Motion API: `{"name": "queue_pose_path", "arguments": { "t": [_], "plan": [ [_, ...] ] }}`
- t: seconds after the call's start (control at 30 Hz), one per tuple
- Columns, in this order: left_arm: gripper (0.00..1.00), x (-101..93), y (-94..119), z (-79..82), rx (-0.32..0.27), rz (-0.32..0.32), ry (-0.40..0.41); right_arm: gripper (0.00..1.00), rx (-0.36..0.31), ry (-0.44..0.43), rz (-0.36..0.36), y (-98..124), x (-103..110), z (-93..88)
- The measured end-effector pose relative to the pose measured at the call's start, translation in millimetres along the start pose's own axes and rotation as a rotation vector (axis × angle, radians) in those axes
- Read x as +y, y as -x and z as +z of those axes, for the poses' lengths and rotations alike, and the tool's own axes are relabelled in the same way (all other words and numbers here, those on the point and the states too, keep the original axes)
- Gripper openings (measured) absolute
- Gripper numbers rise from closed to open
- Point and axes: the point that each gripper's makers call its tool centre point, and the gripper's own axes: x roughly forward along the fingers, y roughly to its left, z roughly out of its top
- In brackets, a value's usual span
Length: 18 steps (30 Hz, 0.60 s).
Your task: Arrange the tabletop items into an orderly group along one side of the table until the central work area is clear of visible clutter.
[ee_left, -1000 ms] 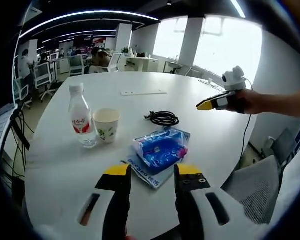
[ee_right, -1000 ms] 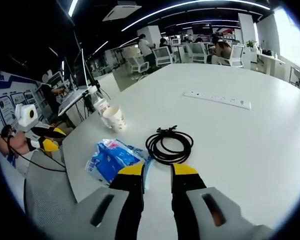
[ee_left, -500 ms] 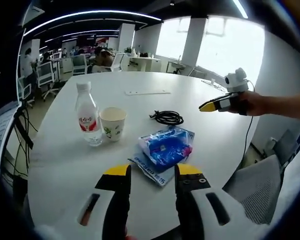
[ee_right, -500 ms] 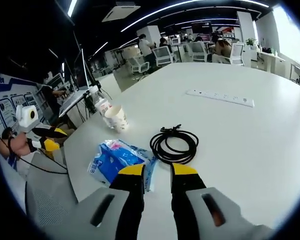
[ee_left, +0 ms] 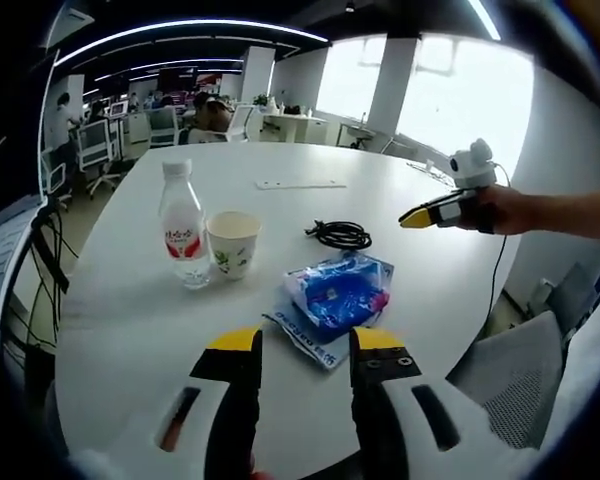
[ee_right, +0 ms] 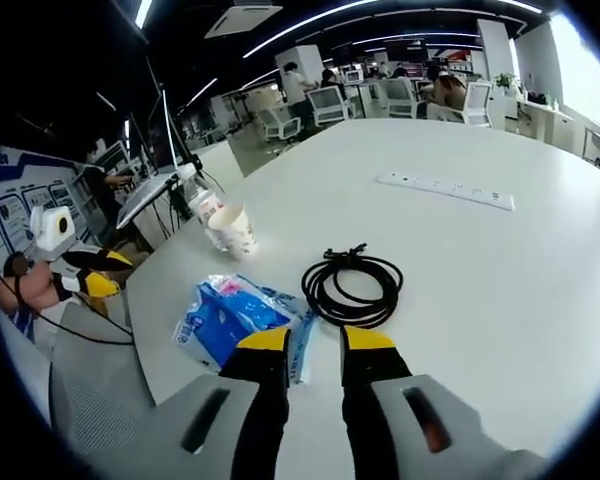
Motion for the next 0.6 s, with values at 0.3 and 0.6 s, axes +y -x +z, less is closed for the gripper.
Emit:
{"name": "queue_pose_path", "arguments": {
  "t": [0.3, 0.6],
  "plan": [
    [0.33, 5.0, 1.9, -3.4, 0.002, 0.009, 0.013, 0.18, 0.029, 0.025, 0.009, -12.4, 1.6, -0.3],
    [0.33, 11.0, 6.0, -9.3, 0.008, 0.024, 0.029, 0.21, 0.116, 0.102, 0.027, -35.1, -1.3, -8.7]
  ]
}}
